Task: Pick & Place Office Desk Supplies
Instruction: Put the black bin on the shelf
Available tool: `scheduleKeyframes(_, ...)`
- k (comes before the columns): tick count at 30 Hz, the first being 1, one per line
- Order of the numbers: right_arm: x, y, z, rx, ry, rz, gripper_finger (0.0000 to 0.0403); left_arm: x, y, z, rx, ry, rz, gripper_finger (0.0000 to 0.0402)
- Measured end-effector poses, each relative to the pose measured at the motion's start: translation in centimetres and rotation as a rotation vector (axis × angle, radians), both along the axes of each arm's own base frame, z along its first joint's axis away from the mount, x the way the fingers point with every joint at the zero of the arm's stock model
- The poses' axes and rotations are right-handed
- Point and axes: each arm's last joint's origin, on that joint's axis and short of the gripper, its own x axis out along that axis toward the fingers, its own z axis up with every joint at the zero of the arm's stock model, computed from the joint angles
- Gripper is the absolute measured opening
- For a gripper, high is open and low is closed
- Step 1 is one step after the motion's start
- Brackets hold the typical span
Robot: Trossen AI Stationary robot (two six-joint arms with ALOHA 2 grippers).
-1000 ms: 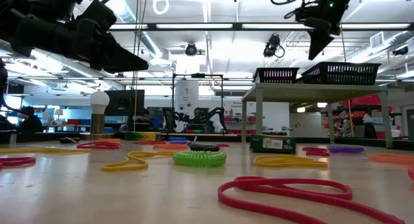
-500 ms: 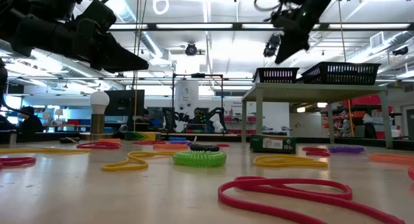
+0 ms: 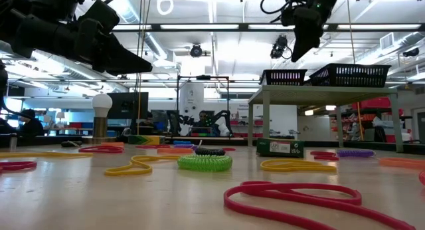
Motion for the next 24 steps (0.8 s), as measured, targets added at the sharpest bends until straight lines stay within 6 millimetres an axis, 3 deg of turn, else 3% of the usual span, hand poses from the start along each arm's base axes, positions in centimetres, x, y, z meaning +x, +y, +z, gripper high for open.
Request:
scheduleKeyframes(5,0.6,-0.5,0.7,-0.075,-0.052,-0.011,0.0008,0.0,0.0,0.0,0.000,0.000,0.000,0.0128)
scheduleKeyframes(15,3.7,-2.7,-2.9,-0.097,0.064,0.131,0.0008,0.0,0.0,0.0,0.004,0.004,-0.001,0.0128)
scheduleKeyframes(24,3.9,-2.4,-3.1,-0.028,0.018,0.287,0.0008,0.0,0.0,0.0,0.002,0.006,-0.007,0.0128)
